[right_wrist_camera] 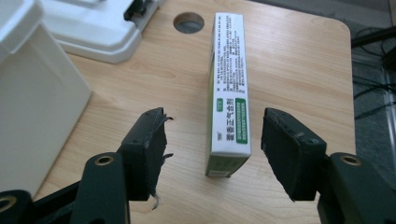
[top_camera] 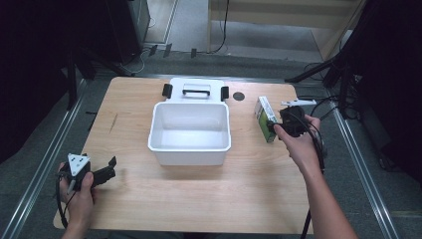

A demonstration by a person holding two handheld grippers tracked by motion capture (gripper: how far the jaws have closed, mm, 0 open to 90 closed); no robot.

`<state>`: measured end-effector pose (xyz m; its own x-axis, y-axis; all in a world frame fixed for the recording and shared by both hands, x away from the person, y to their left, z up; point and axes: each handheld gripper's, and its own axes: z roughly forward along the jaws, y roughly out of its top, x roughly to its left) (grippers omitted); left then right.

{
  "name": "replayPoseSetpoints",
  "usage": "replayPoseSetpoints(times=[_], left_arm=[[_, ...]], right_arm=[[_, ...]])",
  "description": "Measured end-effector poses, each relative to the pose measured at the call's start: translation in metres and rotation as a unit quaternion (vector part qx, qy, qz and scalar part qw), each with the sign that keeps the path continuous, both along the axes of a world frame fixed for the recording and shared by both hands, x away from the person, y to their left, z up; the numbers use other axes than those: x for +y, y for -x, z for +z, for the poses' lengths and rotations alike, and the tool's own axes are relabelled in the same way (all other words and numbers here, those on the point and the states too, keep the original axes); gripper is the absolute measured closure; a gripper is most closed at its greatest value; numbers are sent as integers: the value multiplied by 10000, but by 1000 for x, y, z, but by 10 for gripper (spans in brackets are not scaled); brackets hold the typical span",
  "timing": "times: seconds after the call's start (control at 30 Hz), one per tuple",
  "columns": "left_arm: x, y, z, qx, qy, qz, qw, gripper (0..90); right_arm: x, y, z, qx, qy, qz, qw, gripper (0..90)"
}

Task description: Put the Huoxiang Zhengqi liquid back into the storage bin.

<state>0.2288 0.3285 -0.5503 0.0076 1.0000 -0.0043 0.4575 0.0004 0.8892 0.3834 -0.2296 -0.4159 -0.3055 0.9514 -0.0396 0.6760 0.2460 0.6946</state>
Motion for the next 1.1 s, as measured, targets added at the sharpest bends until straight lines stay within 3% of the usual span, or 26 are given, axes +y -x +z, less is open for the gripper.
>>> replayPoseSetpoints(times=[0.1,0.17,0.27,0.3,0.33,0.43,0.53,0.57,0.63,0.67,0.7,0.83,0.9,0.97,1.1], left_arm=[[0,0,0,7,-1,-3,10000,36],[0,0,0,3,3,-1,10000,39],[0,0,0,28,1,-5,10000,39],[0,0,0,28,1,-5,10000,39],[1,0,0,42,3,-2,10000,39],[1,0,0,48,19,-3,10000,39],[1,0,0,48,23,-1,10000,41],[1,0,0,48,23,-1,10000,41],[1,0,0,51,20,-3,10000,43],[1,0,0,51,20,-3,10000,45],[1,0,0,50,26,-2,10000,45],[1,0,0,66,31,-6,10000,46],[1,0,0,63,31,-5,10000,47],[1,0,0,57,30,-8,10000,48],[1,0,0,69,38,-3,10000,48]], right_arm=[[4,-10,4,178,243,-12,9995,403],[7,-26,8,592,381,-10,9975,418],[10,-41,9,987,510,-46,9938,436],[10,-41,9,987,510,-46,9938,436],[11,-51,11,1249,578,-87,9905,437],[11,-67,15,1649,719,-212,9835,460],[9,-82,20,2048,614,-272,9765,484],[9,-82,20,2048,614,-272,9765,484],[11,-94,24,2247,648,-365,9716,476],[11,-94,24,2247,648,-365,9716,476],[14,-100,27,2318,680,-418,9695,474],[21,-110,26,2429,781,-489,9657,467],[23,-113,25,2462,777,-499,9648,477],[26,-119,21,2614,695,-490,9615,494],[28,-125,16,2689,669,-536,9594,513]])
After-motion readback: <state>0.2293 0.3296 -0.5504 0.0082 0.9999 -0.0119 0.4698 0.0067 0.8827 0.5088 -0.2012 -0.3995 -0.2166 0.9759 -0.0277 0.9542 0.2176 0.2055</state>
